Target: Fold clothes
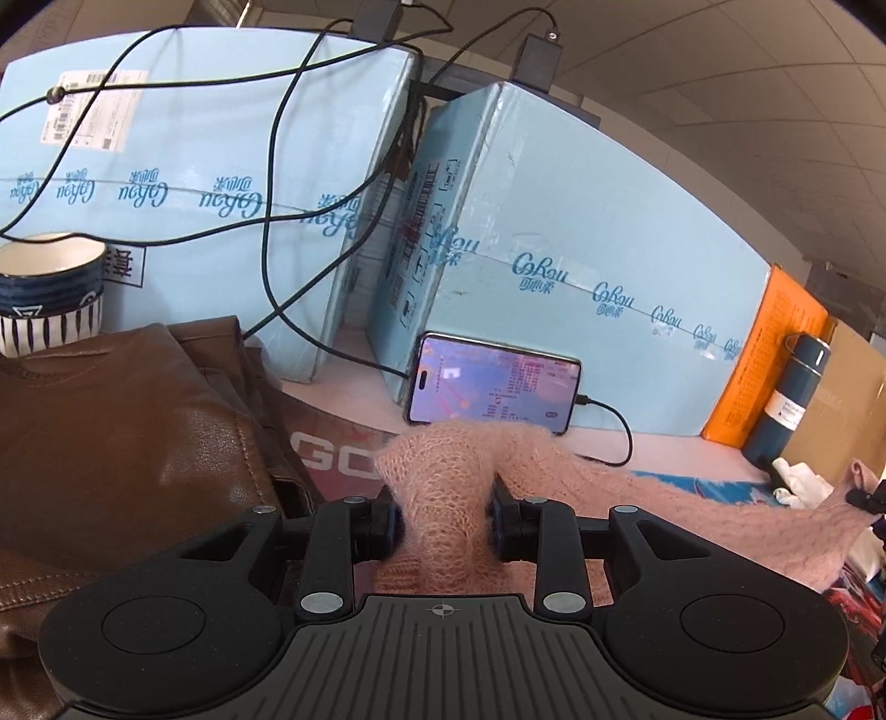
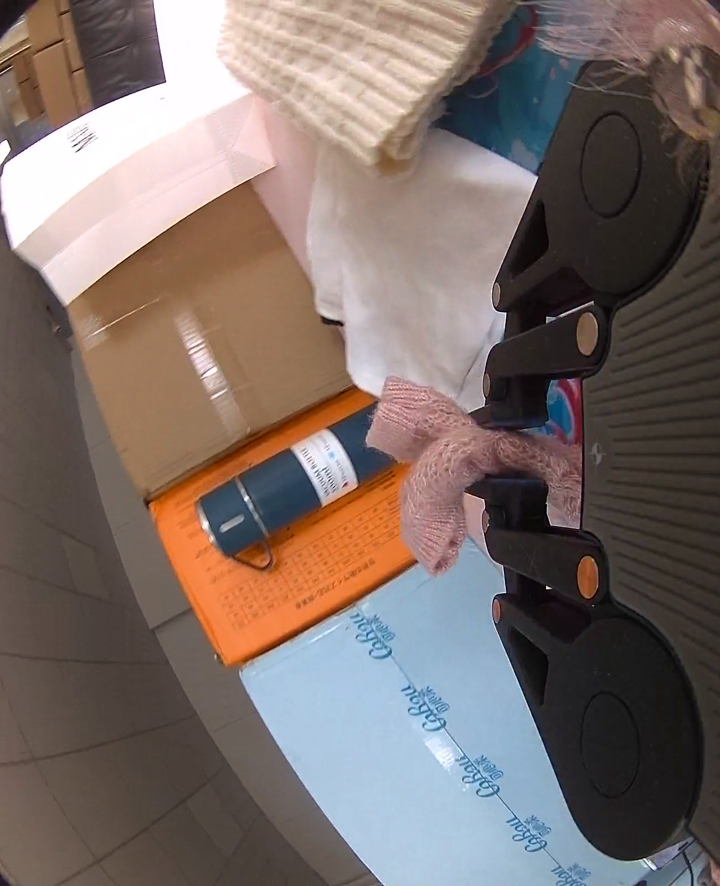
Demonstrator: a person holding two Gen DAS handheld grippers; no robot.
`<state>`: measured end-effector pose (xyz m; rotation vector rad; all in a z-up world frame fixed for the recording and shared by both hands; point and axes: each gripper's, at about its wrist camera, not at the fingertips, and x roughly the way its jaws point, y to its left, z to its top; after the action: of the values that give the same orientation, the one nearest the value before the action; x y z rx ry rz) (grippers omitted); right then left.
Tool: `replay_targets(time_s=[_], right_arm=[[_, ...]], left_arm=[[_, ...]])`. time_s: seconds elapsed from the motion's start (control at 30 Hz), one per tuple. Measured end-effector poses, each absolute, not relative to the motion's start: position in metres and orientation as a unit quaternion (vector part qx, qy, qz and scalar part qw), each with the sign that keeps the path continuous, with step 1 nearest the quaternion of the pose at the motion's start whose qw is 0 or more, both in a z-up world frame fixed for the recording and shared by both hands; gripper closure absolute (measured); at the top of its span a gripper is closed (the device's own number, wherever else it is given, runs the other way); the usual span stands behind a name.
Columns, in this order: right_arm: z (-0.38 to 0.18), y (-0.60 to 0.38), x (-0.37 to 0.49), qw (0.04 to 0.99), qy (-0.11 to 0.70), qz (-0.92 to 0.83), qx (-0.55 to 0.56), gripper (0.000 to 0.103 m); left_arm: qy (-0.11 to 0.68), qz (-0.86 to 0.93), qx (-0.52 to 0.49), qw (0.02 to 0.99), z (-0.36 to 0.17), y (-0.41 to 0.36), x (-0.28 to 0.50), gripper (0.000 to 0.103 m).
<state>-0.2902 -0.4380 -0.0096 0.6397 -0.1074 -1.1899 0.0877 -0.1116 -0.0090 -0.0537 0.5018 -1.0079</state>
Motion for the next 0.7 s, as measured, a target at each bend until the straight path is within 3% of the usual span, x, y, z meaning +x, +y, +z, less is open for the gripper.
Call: replay_targets(time_s=[0.03, 0.07, 0.1, 0.13, 0.17, 0.33, 0.5, 0.7], right_arm=[[-0.012, -0.438, -0.295, 0.772, -0.060, -0.554, 0.306, 0.082], [-0.015, -0.439, -0.301, 0.765, -0.069, -0.558, 0.315, 0.064], [-0.017, -0.439, -0.306, 0.757, -0.079, -0.561, 0.325, 0.052], [-0.020, -0.440, -0.311, 0.749, -0.089, -0.564, 0.335, 0.033], [-0.022, -0.440, -0.317, 0.743, -0.100, -0.567, 0.343, 0.024], [-0.020, -0.431, -0.336, 0.753, -0.159, -0.514, 0.379, 0.021], [-0.031, -0.446, -0.321, 0.787, -0.105, -0.386, 0.469, 0.019], [-0.043, -0.453, -0.302, 0.789, -0.038, -0.316, 0.526, 0.017]], left_arm=[[0.229, -0.470, -0.023, 0.852, -0.008, -0.111, 0.085, 0.065], [0.219, -0.463, -0.021, 0.859, -0.007, -0.110, 0.083, 0.052], [0.203, -0.451, -0.024, 0.869, -0.005, -0.108, 0.080, 0.039], [0.187, -0.440, -0.026, 0.878, -0.003, -0.105, 0.078, 0.034], [0.171, -0.432, -0.030, 0.885, 0.000, -0.103, 0.077, 0.029], [0.133, -0.431, -0.011, 0.892, 0.014, -0.110, 0.079, 0.019], [0.157, -0.532, 0.035, 0.831, 0.029, -0.147, 0.092, 0.005], [0.250, -0.575, 0.128, 0.769, 0.015, -0.211, 0.106, 0.005]])
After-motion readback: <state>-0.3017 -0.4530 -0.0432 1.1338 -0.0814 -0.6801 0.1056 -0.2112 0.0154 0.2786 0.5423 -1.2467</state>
